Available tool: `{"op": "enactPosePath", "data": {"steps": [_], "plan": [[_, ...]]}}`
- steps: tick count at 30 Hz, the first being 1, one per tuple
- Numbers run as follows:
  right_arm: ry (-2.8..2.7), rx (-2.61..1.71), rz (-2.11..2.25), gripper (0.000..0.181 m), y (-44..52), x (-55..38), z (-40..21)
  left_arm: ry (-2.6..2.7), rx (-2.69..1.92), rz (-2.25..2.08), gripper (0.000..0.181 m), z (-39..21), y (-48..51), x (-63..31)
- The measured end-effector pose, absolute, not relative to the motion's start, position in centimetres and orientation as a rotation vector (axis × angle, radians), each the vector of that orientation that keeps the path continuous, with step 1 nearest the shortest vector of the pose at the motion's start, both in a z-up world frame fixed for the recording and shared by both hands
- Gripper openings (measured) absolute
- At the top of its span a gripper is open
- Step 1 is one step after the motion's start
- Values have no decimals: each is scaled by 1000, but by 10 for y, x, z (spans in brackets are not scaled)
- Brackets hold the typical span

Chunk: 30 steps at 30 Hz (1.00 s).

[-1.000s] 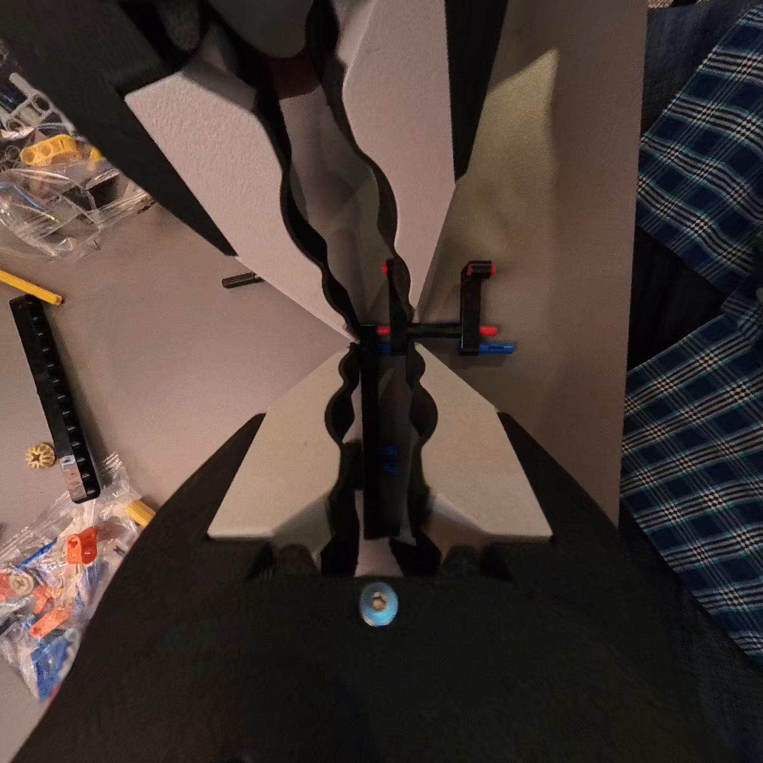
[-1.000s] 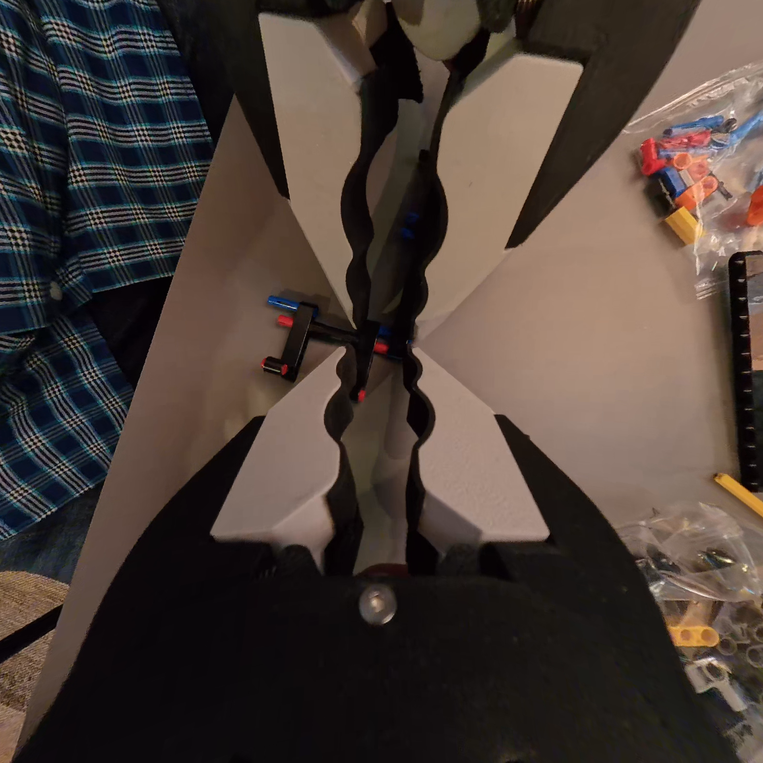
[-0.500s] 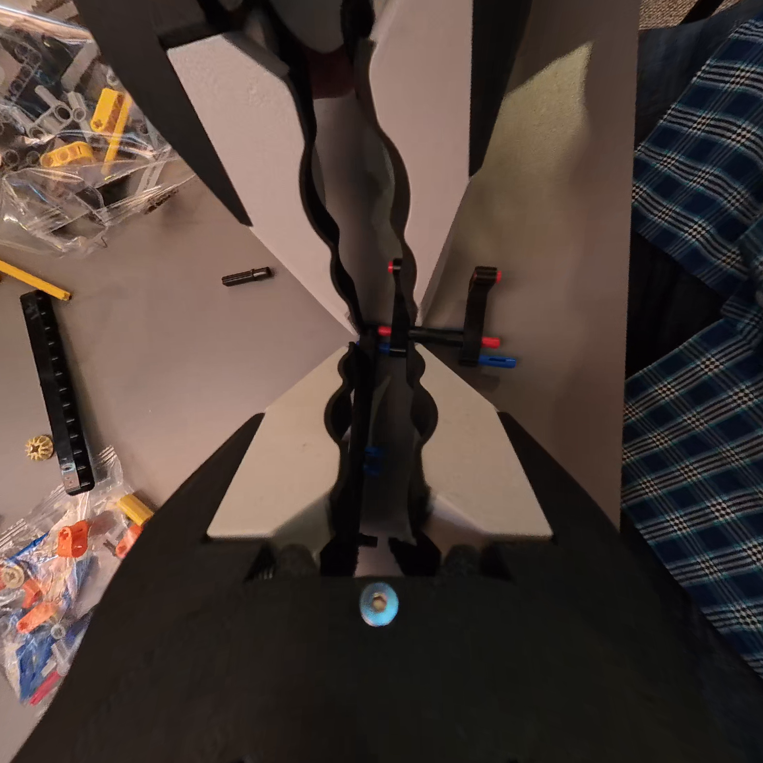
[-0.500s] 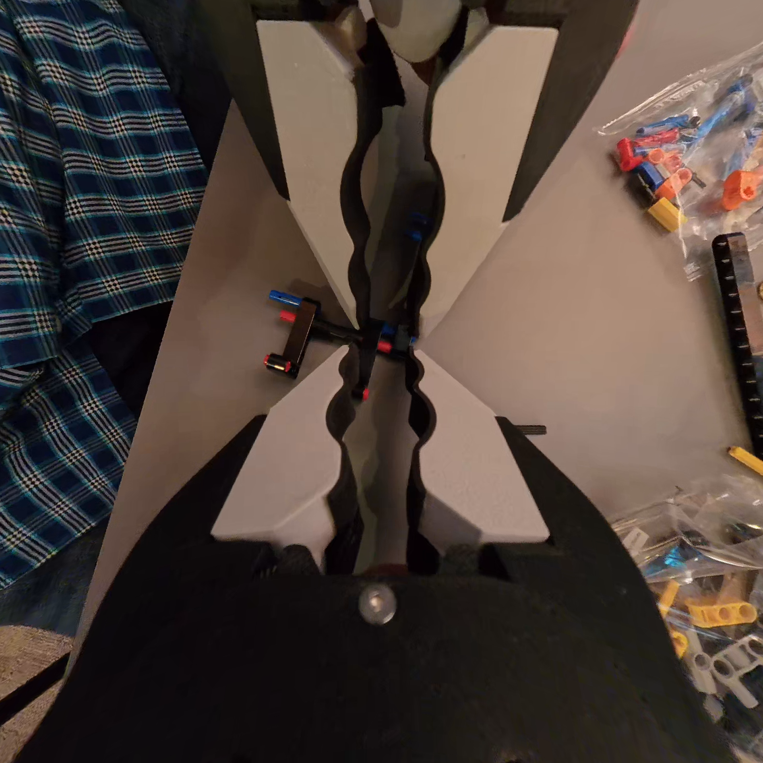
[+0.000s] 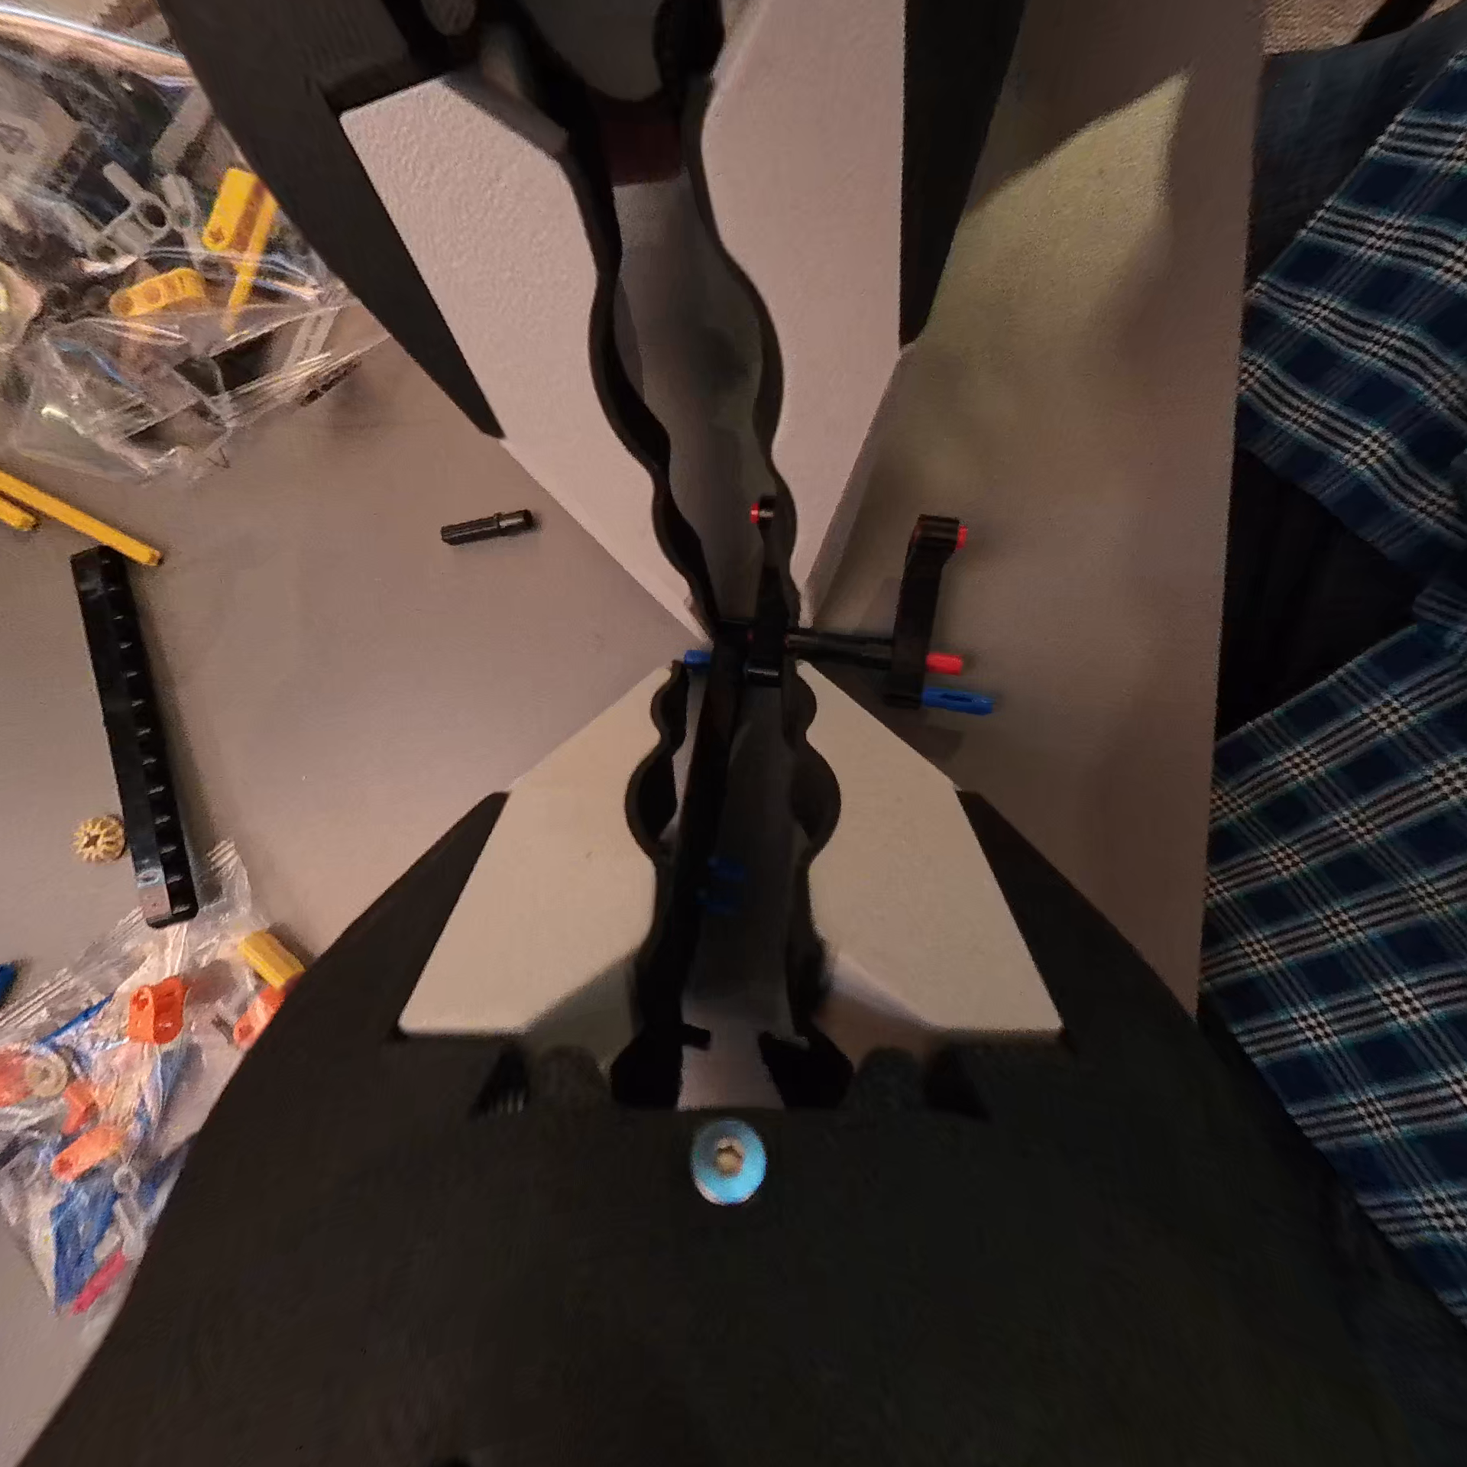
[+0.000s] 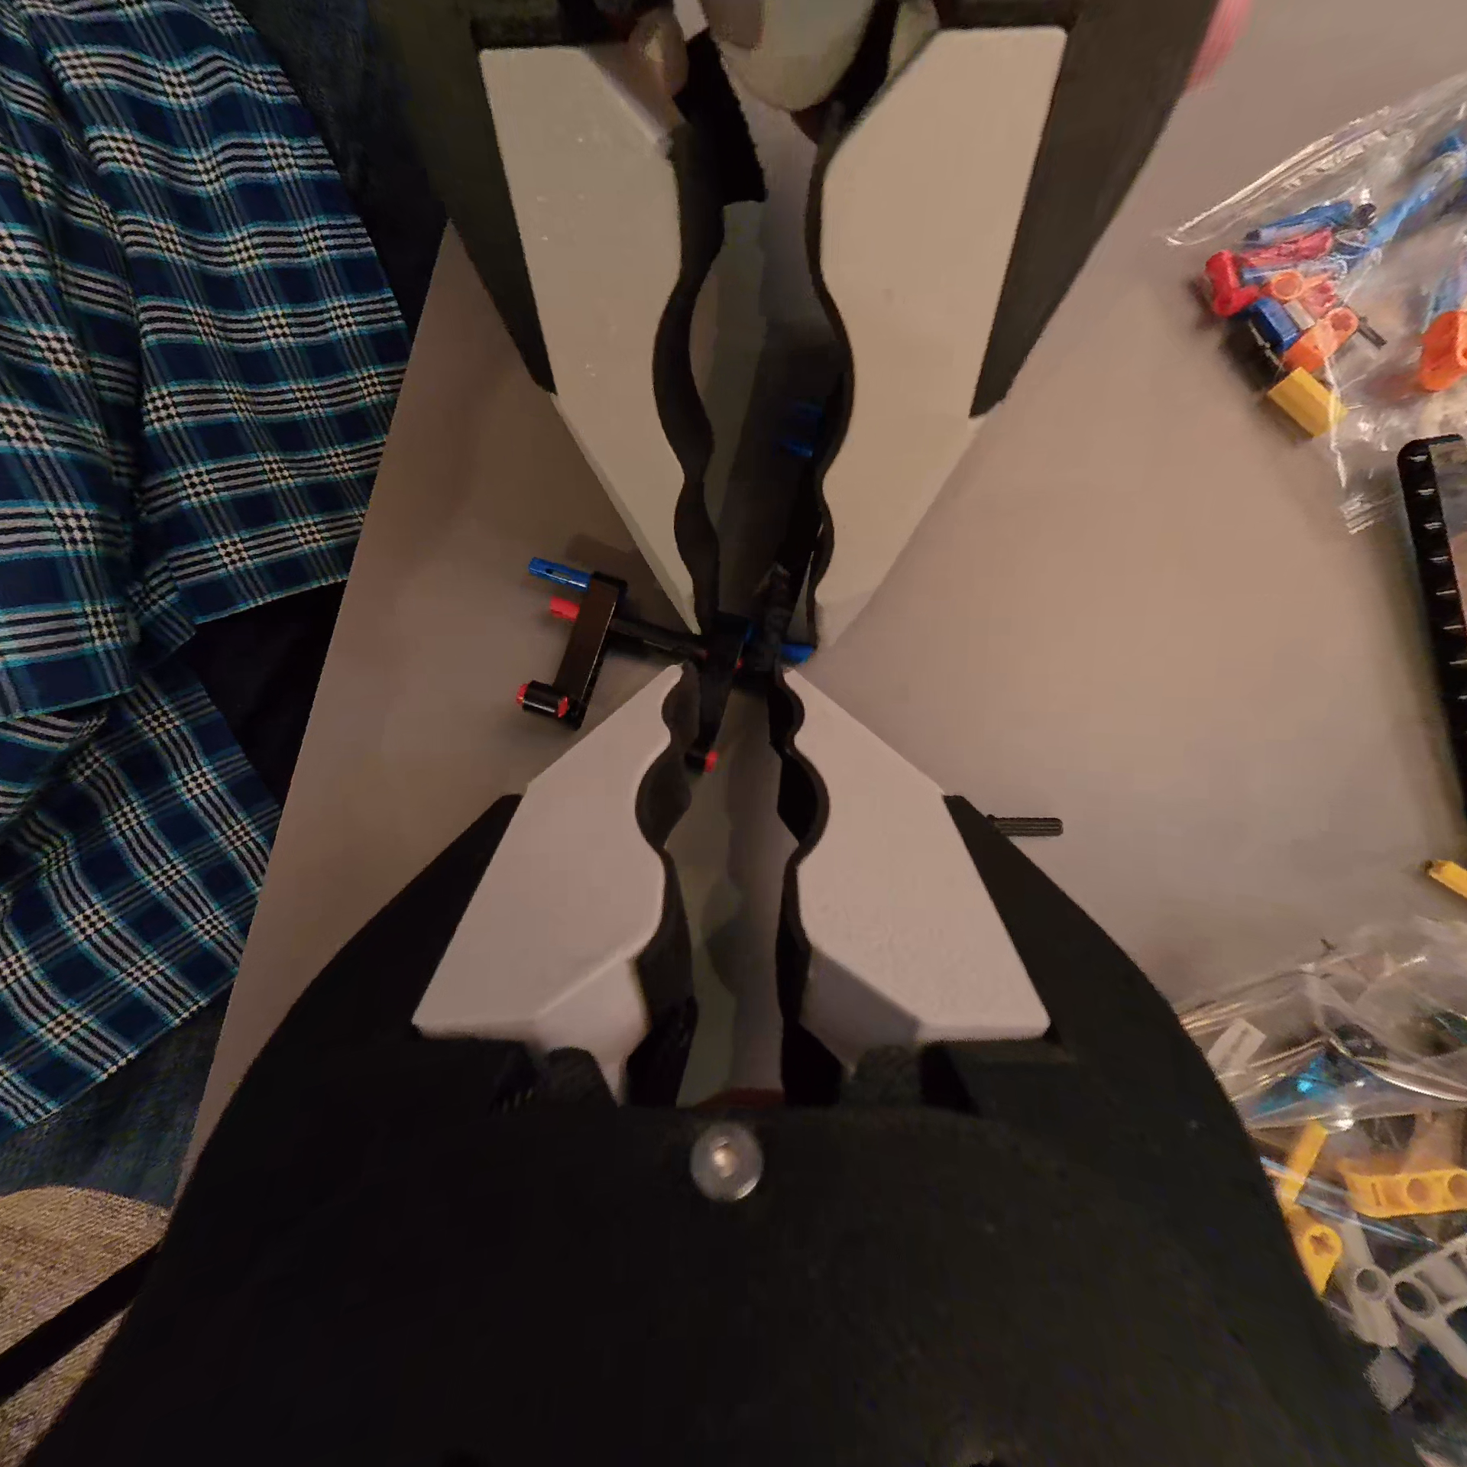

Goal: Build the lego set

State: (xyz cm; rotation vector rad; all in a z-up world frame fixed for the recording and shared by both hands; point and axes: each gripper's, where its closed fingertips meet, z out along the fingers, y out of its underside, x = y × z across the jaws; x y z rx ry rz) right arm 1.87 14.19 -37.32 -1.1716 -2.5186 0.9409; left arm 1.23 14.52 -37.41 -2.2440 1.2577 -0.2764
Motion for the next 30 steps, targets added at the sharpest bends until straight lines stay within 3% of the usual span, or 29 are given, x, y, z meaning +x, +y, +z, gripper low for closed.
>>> {"op": "enactPosePath", "data": {"steps": [19, 24, 28, 30], "plan": [[-2529, -1186, 942, 13, 139, 20, -373, 1289, -2279, -236, 14, -375, 141, 13], [-2460, -1237, 942, 31, 149, 20, -365, 1215, -2298, -174, 16, -374, 146, 6], [-2360, -1298, 959, 34, 164, 25, -347, 1127, -2330, -168, 34, -368, 144, -6], [-2313, -1327, 979, 32, 167, 31, -337, 1084, -2321, -148, 35, -359, 142, -16]]}}
